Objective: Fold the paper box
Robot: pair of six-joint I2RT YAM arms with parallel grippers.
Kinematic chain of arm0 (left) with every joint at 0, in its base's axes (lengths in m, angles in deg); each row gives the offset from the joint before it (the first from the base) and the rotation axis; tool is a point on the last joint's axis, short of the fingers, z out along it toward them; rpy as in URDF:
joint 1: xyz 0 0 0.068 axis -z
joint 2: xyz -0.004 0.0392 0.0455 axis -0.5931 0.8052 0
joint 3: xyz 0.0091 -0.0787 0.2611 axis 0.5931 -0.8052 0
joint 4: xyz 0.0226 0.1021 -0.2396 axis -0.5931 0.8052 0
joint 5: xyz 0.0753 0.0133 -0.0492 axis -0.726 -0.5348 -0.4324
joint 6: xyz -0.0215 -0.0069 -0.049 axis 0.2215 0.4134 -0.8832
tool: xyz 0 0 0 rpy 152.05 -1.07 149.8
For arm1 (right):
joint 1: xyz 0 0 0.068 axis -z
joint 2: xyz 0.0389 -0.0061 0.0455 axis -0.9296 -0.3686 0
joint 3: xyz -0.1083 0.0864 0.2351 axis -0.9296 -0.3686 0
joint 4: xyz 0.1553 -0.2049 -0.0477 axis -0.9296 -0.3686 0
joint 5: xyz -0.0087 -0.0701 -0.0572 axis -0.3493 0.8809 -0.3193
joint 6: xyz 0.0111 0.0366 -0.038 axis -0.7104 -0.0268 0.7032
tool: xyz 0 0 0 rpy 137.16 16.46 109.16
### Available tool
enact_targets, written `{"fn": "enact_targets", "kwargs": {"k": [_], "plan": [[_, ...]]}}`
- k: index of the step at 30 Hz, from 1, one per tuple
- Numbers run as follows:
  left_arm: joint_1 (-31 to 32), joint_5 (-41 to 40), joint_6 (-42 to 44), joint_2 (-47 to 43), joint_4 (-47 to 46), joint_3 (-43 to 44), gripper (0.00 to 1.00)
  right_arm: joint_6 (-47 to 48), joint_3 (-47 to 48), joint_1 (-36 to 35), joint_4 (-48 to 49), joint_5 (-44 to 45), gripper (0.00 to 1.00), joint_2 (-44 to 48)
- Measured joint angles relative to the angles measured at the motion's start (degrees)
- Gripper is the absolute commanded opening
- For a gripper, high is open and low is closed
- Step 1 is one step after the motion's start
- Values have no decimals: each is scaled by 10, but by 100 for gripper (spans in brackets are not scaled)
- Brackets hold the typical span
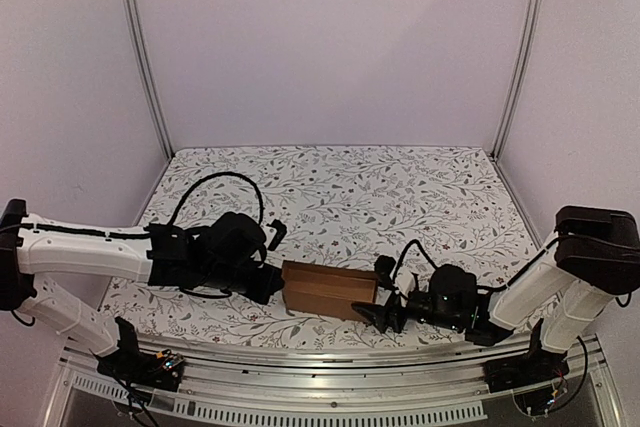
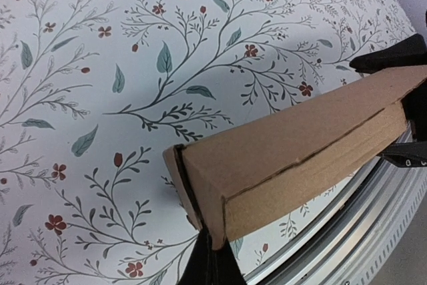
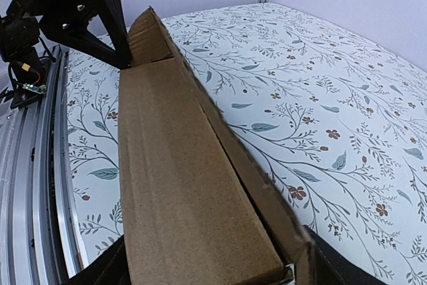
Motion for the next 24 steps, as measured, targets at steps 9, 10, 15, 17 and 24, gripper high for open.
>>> {"fn": "enact_targets", "kwargs": {"k": [9,10,15,17,24], "plan": [[4,0,-5,14,-4,10,0,-7,-15,0,-10,4,87,6],[4,0,-5,15,-4,11,0,-7,-18,0,-19,6,88,15],[5,0,-7,21,-3,16,0,-6,-23,0,-99,13,91,105],[5,0,-8,24,-3,19,0,-5,-21,0,-152,16,93,163],[7,1,-8,32,-5,26,0,5,25,1,-383,27,99,363]]}}
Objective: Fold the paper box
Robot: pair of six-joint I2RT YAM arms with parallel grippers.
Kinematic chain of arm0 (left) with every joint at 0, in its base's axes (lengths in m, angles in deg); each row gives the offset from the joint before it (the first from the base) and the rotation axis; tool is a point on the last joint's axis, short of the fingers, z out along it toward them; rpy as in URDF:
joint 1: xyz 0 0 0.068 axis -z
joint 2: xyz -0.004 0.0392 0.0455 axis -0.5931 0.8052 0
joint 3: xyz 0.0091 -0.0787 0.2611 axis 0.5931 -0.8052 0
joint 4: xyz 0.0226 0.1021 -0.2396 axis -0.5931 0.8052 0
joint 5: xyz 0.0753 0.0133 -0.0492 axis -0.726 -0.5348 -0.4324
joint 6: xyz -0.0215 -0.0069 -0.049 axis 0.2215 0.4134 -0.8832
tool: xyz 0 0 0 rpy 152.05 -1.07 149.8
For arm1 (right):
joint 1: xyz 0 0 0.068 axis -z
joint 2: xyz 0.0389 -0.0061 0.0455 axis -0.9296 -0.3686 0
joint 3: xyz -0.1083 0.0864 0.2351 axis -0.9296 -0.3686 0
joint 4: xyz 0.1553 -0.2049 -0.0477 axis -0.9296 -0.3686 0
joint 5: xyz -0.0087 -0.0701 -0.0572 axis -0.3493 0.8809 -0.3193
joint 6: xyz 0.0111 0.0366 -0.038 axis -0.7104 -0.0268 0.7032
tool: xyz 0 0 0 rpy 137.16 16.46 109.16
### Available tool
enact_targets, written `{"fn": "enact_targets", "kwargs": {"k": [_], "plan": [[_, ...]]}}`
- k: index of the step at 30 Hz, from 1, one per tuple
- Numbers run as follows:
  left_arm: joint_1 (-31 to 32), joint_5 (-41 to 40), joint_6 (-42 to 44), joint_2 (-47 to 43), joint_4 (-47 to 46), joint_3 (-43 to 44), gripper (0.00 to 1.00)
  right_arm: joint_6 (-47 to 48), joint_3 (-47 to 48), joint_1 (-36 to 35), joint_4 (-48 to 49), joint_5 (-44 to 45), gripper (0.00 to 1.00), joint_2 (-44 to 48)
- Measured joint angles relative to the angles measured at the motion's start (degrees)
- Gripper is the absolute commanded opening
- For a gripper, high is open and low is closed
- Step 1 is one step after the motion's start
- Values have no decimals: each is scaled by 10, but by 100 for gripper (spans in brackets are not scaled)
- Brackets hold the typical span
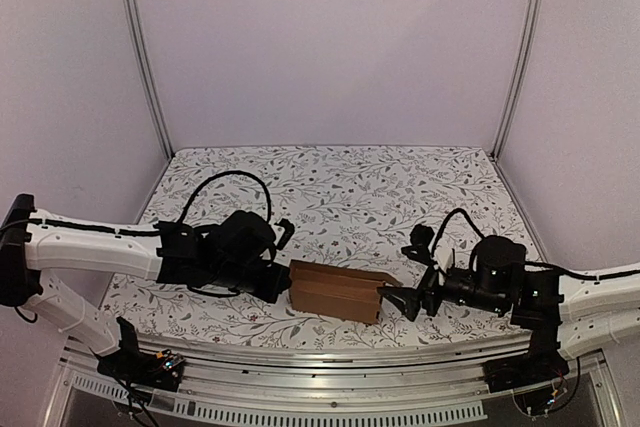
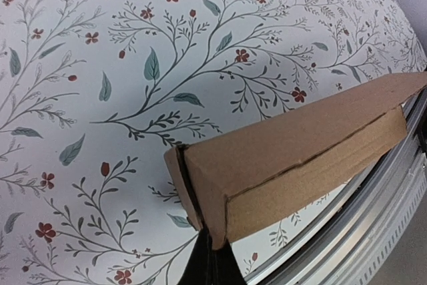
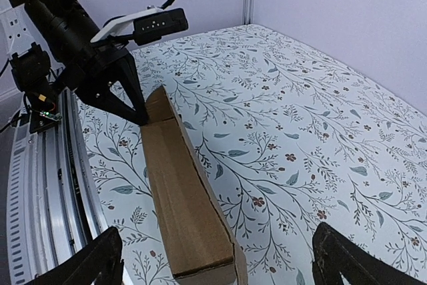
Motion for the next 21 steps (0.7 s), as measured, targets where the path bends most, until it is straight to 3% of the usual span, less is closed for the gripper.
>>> {"fn": "enact_targets", "kwargs": {"k": [7,13,21], "plan": [[2,0,-3,5,-4,3,0,-8,78,7,-229,10,99,123],[2,-1,-4,5,-4,3,0,-60,116,12,-357,49,99,135],[2,1,-4,12,-7,7,0,-96,155,15,-446,30,78,84]]}}
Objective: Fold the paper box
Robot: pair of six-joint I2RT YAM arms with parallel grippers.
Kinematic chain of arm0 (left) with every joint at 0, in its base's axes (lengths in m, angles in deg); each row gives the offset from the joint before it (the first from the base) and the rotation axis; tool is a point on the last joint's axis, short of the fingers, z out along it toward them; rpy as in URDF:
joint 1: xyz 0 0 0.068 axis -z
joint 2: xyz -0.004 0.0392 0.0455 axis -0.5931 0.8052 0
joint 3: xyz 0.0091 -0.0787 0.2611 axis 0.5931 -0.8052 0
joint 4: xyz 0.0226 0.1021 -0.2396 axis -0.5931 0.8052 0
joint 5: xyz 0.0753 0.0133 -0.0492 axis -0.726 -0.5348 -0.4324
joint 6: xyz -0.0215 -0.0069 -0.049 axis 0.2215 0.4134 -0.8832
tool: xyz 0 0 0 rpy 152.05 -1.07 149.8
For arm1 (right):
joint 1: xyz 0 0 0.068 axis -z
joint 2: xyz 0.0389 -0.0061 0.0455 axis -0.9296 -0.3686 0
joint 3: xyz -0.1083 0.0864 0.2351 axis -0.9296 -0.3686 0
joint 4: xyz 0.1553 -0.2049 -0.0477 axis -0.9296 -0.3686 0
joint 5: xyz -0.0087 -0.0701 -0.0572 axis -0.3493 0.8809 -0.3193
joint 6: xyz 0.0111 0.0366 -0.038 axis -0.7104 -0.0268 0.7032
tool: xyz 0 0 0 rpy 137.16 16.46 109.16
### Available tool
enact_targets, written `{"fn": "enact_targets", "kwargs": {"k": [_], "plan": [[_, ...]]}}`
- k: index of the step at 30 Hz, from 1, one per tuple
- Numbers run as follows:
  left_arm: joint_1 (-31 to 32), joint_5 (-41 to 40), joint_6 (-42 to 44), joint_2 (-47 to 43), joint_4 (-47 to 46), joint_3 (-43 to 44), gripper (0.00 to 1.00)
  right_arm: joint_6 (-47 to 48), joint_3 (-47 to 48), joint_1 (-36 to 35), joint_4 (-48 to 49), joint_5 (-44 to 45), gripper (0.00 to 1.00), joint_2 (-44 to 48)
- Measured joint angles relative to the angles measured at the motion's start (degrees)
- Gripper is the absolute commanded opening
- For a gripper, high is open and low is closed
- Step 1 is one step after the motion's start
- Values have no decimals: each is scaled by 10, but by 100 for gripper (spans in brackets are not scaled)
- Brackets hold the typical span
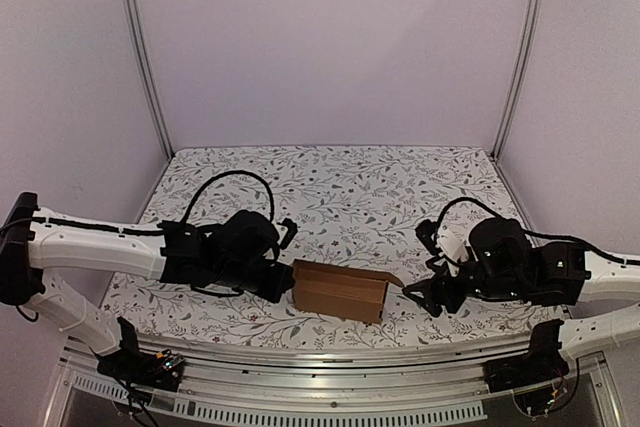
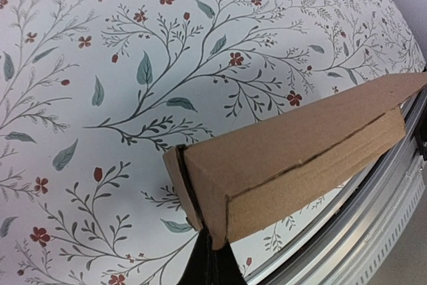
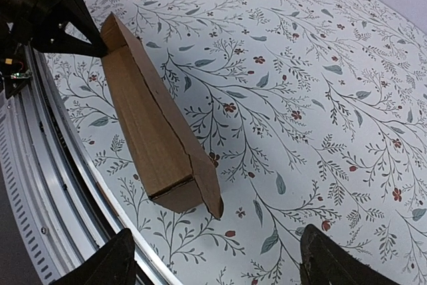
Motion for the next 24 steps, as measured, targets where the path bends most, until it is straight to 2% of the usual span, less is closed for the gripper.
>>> {"fn": "enact_targets", "kwargs": {"k": [10,24], "plan": [[0,1,0,3,0,2,0,-3,48,0,-25,-8,55,-100],[1,1,0,3,0,2,0,20,84,0,-26,-21,21,-169]]}}
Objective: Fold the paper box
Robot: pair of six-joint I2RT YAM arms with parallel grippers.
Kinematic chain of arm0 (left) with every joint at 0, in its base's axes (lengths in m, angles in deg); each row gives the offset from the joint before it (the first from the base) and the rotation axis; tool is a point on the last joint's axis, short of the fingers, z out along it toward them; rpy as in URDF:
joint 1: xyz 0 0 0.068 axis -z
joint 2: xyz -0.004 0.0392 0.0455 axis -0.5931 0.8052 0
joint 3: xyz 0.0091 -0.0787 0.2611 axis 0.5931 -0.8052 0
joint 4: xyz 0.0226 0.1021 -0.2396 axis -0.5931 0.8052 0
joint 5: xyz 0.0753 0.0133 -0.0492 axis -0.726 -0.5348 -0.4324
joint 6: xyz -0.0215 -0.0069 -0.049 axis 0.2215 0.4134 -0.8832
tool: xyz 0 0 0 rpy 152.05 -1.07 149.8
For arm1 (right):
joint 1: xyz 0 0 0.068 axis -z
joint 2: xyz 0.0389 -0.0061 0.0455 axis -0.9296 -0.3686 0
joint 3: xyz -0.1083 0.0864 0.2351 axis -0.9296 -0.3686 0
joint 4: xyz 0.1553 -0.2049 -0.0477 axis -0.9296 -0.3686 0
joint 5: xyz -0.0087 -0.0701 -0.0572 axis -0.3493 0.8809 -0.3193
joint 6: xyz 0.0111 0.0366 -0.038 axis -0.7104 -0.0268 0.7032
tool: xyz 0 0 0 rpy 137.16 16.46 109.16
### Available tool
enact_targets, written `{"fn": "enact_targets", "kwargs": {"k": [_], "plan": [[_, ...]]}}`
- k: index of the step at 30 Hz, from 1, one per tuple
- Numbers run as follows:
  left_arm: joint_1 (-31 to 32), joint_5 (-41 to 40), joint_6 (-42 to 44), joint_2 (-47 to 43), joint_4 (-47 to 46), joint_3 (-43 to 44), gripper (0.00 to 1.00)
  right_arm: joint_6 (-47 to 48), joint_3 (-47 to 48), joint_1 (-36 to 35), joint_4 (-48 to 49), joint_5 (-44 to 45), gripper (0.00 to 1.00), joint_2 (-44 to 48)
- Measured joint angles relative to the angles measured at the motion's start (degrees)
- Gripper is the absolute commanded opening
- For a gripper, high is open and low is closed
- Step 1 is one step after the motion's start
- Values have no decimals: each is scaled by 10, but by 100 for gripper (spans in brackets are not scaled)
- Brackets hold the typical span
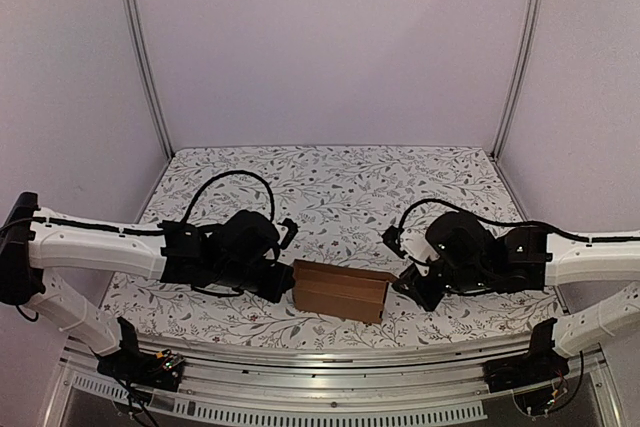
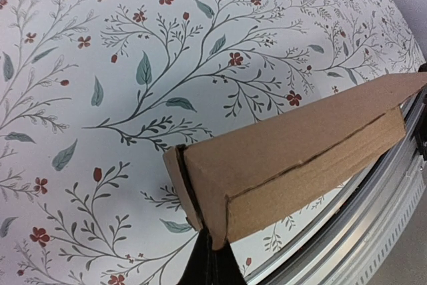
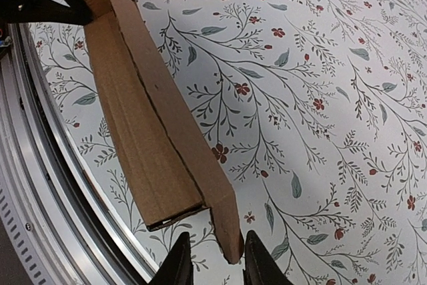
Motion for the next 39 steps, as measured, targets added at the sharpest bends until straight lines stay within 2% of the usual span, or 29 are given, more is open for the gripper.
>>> {"fn": "enact_targets", "kwargs": {"k": [11,22,39], "plan": [[0,0,0,1,0,1,0,-2,8,0,-16,-3,0,-14],[0,1,0,1,0,1,0,-35,30,0,-21,-11,0,-34],[1,-3,0,5,12,9,0,-173,48,1,-6,-48,0,-56]]}}
